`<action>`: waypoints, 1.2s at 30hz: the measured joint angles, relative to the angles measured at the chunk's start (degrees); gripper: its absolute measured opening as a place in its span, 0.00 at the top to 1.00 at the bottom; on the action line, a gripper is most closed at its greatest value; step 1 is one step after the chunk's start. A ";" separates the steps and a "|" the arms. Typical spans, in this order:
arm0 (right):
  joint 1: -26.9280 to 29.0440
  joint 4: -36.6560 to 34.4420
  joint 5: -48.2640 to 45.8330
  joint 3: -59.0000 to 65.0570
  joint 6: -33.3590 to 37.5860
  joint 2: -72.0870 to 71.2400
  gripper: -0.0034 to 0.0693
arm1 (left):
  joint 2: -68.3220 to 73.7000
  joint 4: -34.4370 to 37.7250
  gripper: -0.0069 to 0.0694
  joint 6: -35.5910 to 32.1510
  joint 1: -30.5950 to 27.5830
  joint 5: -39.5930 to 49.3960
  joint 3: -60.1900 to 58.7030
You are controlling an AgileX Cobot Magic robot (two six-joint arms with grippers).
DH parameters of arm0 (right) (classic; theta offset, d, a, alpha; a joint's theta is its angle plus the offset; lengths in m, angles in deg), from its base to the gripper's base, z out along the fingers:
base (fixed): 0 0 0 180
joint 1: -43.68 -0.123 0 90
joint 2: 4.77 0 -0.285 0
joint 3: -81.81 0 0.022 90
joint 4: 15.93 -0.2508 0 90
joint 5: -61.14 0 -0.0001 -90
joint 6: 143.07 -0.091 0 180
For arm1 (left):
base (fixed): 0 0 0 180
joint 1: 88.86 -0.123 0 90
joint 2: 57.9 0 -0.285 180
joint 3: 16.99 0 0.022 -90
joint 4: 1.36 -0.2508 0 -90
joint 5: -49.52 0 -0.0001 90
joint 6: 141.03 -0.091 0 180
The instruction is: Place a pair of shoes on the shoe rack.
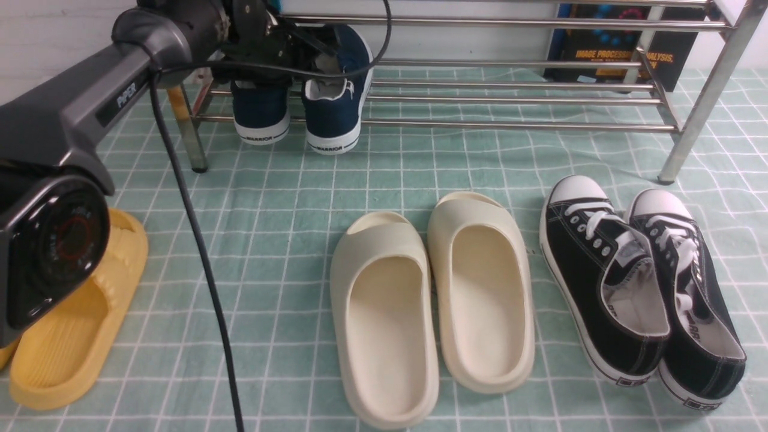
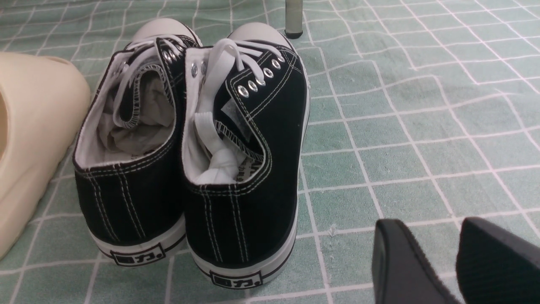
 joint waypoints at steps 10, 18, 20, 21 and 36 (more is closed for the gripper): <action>0.00 0.00 0.00 0.00 0.00 0.00 0.61 | -9.07 0.00 0.60 -3.74 -0.01 11.88 0.00; 0.00 0.00 0.00 0.00 0.00 0.00 0.61 | -25.79 0.00 0.81 -11.76 -0.01 27.33 0.03; 0.00 0.00 0.00 0.00 0.00 0.00 0.61 | -31.62 0.00 0.86 -12.78 -0.01 31.86 0.03; 0.00 0.00 0.00 0.00 0.00 0.00 0.61 | -32.10 0.00 0.87 -12.89 -0.01 32.24 0.03; 0.00 0.00 0.00 0.00 0.00 0.00 0.61 | -73.91 -1.09 0.93 -12.29 -0.01 34.39 -37.98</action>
